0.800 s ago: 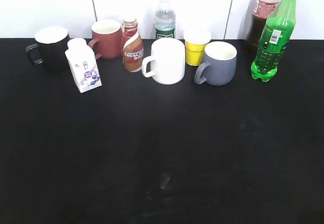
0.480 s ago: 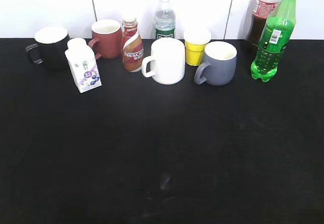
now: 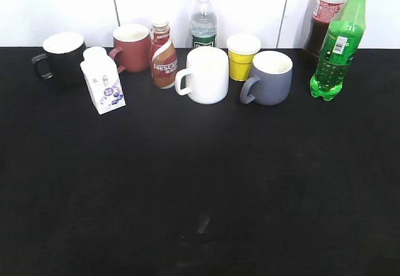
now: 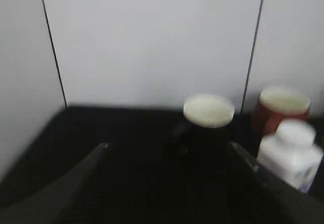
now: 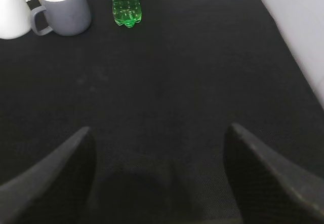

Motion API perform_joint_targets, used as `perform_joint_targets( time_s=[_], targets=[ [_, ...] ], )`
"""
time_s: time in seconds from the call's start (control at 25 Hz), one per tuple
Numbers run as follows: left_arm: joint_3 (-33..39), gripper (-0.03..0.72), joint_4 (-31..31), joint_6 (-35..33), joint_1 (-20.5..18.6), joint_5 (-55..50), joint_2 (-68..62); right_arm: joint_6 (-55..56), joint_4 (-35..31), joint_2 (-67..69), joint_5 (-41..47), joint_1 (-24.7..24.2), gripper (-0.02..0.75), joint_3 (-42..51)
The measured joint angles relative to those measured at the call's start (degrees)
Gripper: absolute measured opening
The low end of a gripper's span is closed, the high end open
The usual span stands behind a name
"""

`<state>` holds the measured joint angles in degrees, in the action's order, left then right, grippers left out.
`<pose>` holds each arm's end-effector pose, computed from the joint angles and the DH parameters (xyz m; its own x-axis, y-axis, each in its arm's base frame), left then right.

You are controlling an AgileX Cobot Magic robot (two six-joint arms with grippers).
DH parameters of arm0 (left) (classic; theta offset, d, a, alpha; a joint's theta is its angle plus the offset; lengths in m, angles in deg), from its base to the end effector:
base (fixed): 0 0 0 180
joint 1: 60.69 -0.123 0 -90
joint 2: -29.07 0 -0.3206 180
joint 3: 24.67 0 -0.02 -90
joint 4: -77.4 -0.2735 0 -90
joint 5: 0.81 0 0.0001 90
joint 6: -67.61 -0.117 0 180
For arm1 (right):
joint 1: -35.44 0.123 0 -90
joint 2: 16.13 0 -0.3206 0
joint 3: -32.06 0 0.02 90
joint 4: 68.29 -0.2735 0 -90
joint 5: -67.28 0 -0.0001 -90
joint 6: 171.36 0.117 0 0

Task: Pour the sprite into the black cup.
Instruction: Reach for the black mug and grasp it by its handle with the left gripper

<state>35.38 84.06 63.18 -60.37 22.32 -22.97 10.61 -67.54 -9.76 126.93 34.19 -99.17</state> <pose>0.1806 0.0043 0.2932 0.0169 -0.0297 -0.9994 -0.0395 0.9988 -0.0304 0.0005 -0.0013 0.2822 -0.4181 0.0369 -0.9076 0.0437 0.9988 0.0205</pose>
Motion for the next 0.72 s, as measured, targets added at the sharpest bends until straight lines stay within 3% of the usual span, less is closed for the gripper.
perform_joint_targets(
  time_s=[0.28, 0.48, 0.72],
  targets=[
    [-2.4, 0.502, -2.2, 1.7, 0.0, 24.9, -46.6, 0.0, 0.0, 0.0, 0.0, 0.0, 0.586, 0.0],
    [-19.2, 0.502, -4.1, 2.4, 0.0, 31.4, -66.6, 0.0, 0.0, 0.0, 0.0, 0.0, 0.586, 0.0],
    [-31.9, 0.498, -4.0, 2.4, -0.9, 31.5, -78.6, 0.0, -0.1, 0.0, 0.0, 0.0, 0.586, 0.0]
  ],
)
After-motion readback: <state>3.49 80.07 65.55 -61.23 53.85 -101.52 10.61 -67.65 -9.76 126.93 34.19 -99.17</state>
